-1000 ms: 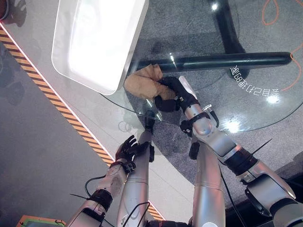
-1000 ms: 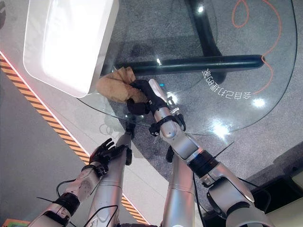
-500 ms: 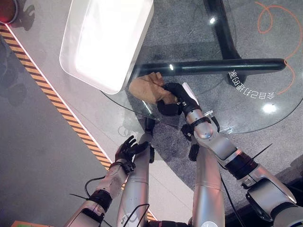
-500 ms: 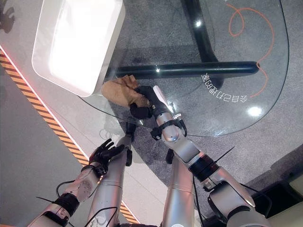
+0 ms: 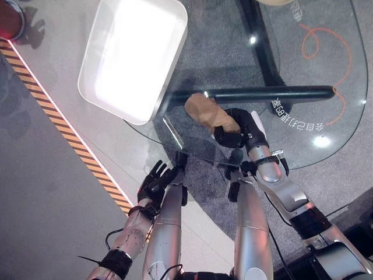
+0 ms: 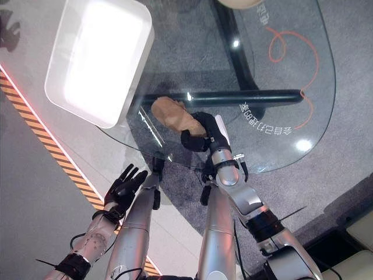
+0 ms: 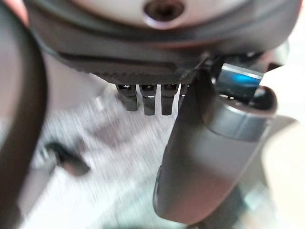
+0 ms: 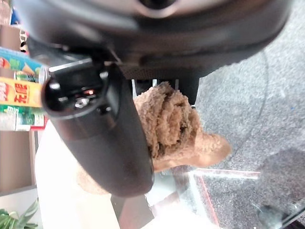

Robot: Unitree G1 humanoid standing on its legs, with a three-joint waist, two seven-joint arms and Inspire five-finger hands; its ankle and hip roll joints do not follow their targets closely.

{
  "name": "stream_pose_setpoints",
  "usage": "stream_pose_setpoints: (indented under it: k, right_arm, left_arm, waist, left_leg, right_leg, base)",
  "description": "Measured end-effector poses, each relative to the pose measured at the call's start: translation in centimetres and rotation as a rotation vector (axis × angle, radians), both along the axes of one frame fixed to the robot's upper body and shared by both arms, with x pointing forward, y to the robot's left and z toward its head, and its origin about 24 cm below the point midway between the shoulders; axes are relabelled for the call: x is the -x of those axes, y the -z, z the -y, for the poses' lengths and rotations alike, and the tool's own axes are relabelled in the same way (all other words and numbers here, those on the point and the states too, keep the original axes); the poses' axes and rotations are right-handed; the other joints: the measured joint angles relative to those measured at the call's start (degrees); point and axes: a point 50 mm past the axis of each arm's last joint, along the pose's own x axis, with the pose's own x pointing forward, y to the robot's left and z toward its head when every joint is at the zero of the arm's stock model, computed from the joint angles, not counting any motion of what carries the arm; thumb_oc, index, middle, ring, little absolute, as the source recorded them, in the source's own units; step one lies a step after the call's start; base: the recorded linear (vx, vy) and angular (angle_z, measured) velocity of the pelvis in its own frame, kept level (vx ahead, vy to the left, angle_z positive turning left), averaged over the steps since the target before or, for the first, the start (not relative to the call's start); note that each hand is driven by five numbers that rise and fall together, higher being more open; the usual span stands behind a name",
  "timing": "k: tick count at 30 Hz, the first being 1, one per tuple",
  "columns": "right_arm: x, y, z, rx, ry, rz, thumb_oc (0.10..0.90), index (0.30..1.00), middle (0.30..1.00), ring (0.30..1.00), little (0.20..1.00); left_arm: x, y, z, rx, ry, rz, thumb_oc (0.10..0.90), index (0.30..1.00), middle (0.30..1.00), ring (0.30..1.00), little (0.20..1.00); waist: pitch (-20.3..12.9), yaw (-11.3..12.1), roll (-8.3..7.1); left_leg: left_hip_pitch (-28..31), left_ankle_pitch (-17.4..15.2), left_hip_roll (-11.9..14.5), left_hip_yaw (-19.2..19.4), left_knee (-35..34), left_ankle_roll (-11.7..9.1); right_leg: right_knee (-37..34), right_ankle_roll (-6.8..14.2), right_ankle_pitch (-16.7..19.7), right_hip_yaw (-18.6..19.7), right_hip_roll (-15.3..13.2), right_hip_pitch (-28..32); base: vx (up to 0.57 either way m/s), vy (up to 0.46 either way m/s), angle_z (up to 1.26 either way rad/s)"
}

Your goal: Wipe the table with a cloth and put it in the basket.

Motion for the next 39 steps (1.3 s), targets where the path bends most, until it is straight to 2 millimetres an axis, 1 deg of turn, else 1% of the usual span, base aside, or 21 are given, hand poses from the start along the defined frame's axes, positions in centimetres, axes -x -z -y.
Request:
stream_pose_setpoints:
  k: [3, 12, 16, 18, 21, 25, 27, 30, 35, 39]
  right_arm:
    - [0.8, 0.3, 0.5, -0.02, 0.0, 0.008, 0.1, 0.3, 0.3, 0.3, 0.2]
    - [2.8, -0.8, 2.0, -0.076, 0.005, 0.104, 0.1, 0.3, 0.3, 0.3, 0.2]
    - [3.6, -1.2, 2.7, -0.094, -0.008, 0.144, 0.1, 0.3, 0.3, 0.3, 0.2]
    - [4.0, -1.1, 2.8, -0.142, -0.025, 0.149, 0.1, 0.3, 0.3, 0.3, 0.2]
    - [4.6, -1.3, 2.5, -0.176, -0.061, 0.168, 0.1, 0.3, 0.3, 0.3, 0.2]
    - [5.1, -1.9, 2.1, -0.174, -0.108, 0.198, 0.1, 0.3, 0.3, 0.3, 0.2]
    - [5.2, -2.3, 1.8, -0.162, -0.144, 0.208, 0.1, 0.3, 0.3, 0.3, 0.2]
    - [5.6, -2.7, 1.2, -0.089, -0.229, 0.216, 0.1, 0.3, 0.3, 0.3, 0.2]
    - [5.8, -2.3, -0.4, -0.02, -0.341, 0.189, 0.1, 0.3, 0.3, 0.3, 0.2]
    - [5.8, -2.1, -1.3, 0.02, -0.393, 0.177, 0.1, 0.3, 0.3, 0.3, 0.2]
  left_arm:
    - [0.2, -1.1, 0.6, 0.082, 0.042, 0.075, 0.8, 0.9, 0.9, 0.9, 0.9]
    - [1.9, -2.2, 0.7, 0.326, 0.111, 0.18, 0.8, 0.9, 0.9, 0.9, 0.9]
    - [2.7, -3.5, 1.1, 0.43, 0.189, 0.27, 0.8, 0.9, 0.9, 0.9, 0.9]
    - [2.8, -4.2, 1.4, 0.462, 0.231, 0.311, 0.8, 0.9, 0.9, 0.9, 0.9]
    - [2.8, -4.9, 1.4, 0.453, 0.255, 0.335, 0.8, 0.9, 0.9, 0.9, 0.9]
    - [2.7, -5.2, 1.2, 0.446, 0.259, 0.348, 0.8, 0.9, 0.9, 0.9, 0.9]
    - [2.5, -5.5, 1.2, 0.457, 0.256, 0.356, 0.8, 0.9, 0.9, 0.9, 0.9]
    - [2.2, -6.1, 1.1, 0.451, 0.258, 0.382, 0.8, 0.9, 0.9, 0.9, 0.9]
    - [1.7, -6.8, 1.3, 0.448, 0.264, 0.402, 0.8, 0.9, 0.9, 0.9, 0.9]
    - [1.3, -7.1, 1.4, 0.439, 0.251, 0.394, 0.8, 0.9, 0.9, 0.9, 0.9]
  waist:
    - [0.0, 0.0, 0.0]
    - [0.1, -0.1, -0.18]
    - [0.1, -0.1, -0.25]
    - [0.1, -0.4, -0.48]
    - [0.3, -1.2, -1.01]
    - [0.3, -1.6, -1.04]
    - [0.3, -1.5, -1.12]
    - [0.4, -1.4, -1.34]
    - [0.4, -1.4, -1.76]
    - [0.4, -1.3, -2.09]
  left_leg:
    - [1.3, 0.0, 0.1, 0.0, -1.0, 0.1]
    - [3.6, -0.2, 0.1, 0.1, -1.0, 0.4]
    - [4.2, -0.3, 0.2, 0.0, -1.0, 0.6]
    - [4.3, -0.3, 0.2, 0.0, -0.9, 0.7]
    - [4.3, -0.4, 0.2, 0.0, -0.9, 0.7]
    - [4.2, -0.5, 0.3, 0.2, -0.9, 0.9]
    - [4.2, -0.6, 0.4, 0.2, -0.9, 0.9]
    - [4.1, -0.6, 0.4, 0.2, -0.9, 0.9]
    - [4.1, -0.7, 0.4, 0.2, -1.0, 0.9]
    - [4.0, -0.7, 0.4, 0.2, -1.0, 0.9]
  right_leg:
    - [-0.5, 0.0, 0.0, 0.0, 0.1, 1.3]
    - [-1.0, 0.2, -0.3, -0.1, 0.1, 3.6]
    - [-1.6, 0.2, -0.3, 0.0, 0.4, 4.6]
    - [-1.7, 0.3, -0.3, 0.1, 0.4, 4.8]
    - [-1.8, 0.3, -0.3, 0.1, 0.5, 4.8]
    - [-2.2, 0.3, -0.1, 0.2, 0.6, 4.8]
    - [-2.4, 0.3, -0.1, 0.2, 0.8, 4.8]
    - [-2.6, 0.3, -0.1, 0.2, 0.8, 4.8]
    - [-2.6, 0.3, -0.1, 0.2, 0.8, 4.8]
    - [-2.6, 0.3, -0.1, 0.2, 0.8, 4.8]
  base:
    - [0.0, -0.031, 0.0]
    - [0.0, -0.018, 0.0]
    - [0.0, -0.008, 0.0]
    - [0.0, -0.018, 0.0]
    - [0.0, 0.0, 0.0]
    - [0.0, 0.002, -0.03]
    - [0.0, 0.0, 0.0]
    - [0.0, 0.0, 0.0]
    - [-0.01, -0.014, 0.0]
    - [0.0, 0.0, 0.0]
